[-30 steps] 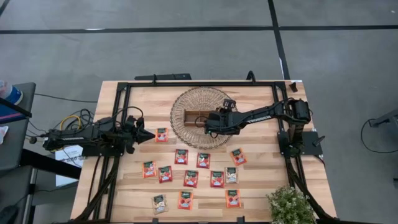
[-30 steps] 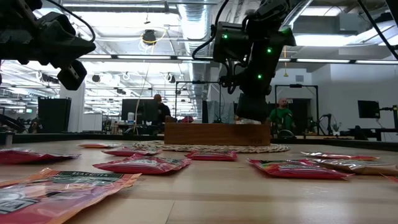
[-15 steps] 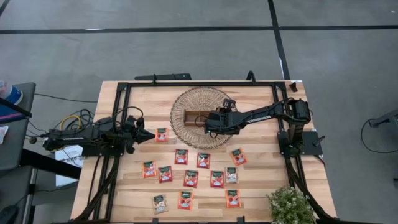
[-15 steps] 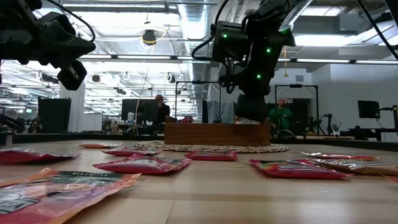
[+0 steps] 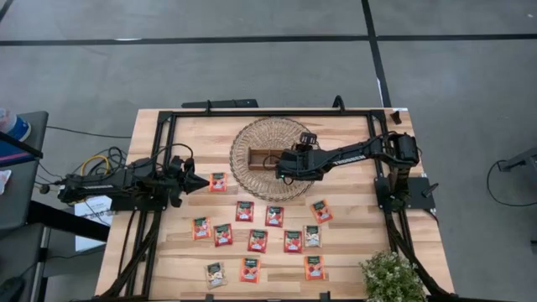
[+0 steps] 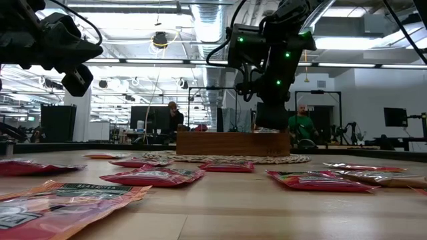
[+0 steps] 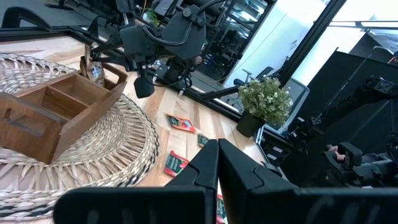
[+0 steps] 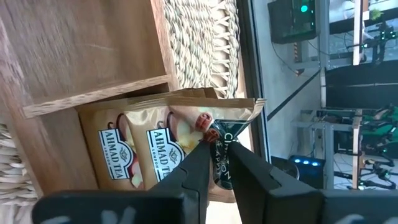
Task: Pick & Place Tea
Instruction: Put the top right brown tea bag into the right slot of the wooden organizer
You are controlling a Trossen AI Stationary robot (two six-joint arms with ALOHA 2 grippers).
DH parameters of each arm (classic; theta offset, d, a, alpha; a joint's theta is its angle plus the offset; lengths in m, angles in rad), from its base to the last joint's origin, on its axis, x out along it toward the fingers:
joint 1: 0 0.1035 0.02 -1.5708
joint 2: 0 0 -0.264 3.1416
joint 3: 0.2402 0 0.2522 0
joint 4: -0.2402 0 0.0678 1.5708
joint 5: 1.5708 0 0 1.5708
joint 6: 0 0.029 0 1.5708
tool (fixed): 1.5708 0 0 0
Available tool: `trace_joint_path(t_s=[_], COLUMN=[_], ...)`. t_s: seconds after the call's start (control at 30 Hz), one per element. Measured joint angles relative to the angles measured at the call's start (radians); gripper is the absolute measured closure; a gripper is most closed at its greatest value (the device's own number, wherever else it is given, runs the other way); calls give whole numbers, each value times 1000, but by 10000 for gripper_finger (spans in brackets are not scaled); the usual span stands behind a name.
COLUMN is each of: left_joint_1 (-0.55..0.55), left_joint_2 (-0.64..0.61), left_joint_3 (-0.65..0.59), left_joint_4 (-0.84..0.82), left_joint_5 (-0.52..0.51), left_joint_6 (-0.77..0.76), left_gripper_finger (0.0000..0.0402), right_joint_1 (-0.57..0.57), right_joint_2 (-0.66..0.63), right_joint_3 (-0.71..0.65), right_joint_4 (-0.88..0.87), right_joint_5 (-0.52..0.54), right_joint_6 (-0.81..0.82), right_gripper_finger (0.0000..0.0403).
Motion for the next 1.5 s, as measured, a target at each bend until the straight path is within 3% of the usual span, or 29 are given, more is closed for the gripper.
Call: trace_joint_path(t_s=[1.5], left_joint_1=[0], left_joint_2=[0], left_joint_3=[0], left_joint_4=[0], left_joint_5=[-6], left_joint_6=[0], left_gripper_finger=[402], right_joint_1=[-36], right_joint_2=[-1], right_joint_3=[34], right_joint_4=[-81], right_joint_5=[-33], right_joint_6=[0], right_gripper_finger=[350])
